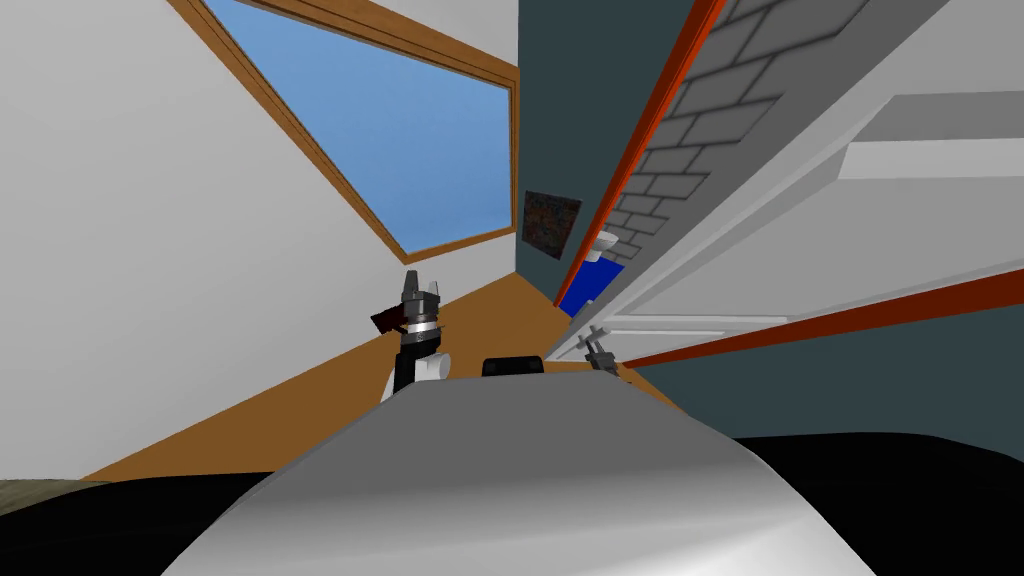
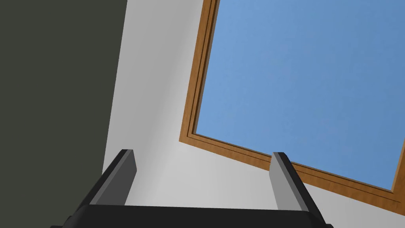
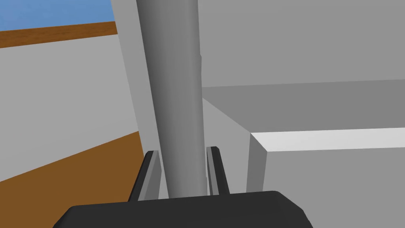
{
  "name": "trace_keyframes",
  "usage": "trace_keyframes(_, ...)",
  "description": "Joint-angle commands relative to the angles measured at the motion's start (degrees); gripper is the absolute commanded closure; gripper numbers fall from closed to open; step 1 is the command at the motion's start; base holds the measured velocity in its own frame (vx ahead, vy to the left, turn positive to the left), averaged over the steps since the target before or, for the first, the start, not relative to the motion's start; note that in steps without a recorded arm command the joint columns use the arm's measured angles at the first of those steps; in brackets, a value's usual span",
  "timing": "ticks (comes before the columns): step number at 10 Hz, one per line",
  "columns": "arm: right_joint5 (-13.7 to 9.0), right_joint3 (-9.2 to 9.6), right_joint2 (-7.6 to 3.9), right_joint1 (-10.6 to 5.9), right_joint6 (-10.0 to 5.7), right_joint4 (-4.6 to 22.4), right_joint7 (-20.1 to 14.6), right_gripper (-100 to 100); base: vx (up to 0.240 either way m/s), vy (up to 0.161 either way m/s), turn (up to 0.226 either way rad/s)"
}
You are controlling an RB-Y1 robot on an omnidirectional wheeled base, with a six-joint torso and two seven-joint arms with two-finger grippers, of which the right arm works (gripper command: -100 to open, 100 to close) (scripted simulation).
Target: Pull the door open
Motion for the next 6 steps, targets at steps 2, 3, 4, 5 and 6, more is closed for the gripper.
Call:
trace_keyframes(2, 0.42, 0.69, -0.43, -0.16, -1.3, 1.32, -0.95, 100, -0.179, -0.044, 0.13)
trace_keyframes(3, 0.59, 0.94, -0.6, -0.27, -1.8, 1.81, -1.31, 100, -0.207, -0.028, 0.133)
trace_keyframes(4, 0.75, 1.18, -0.76, -0.38, -2.28, 2.28, -1.65, 100, -0.203, -0.049, 0.125)
trace_keyframes(5, 0.89, 1.4, -0.9, -0.48, -2.71, 2.7, -1.96, 100, -0.209, -0.065, 0.142)
trace_keyframes(6, 1.01, 1.59, -1.03, -0.56, -3.07, 3.05, -2.22, 100, -0.209, -0.043, 0.106)
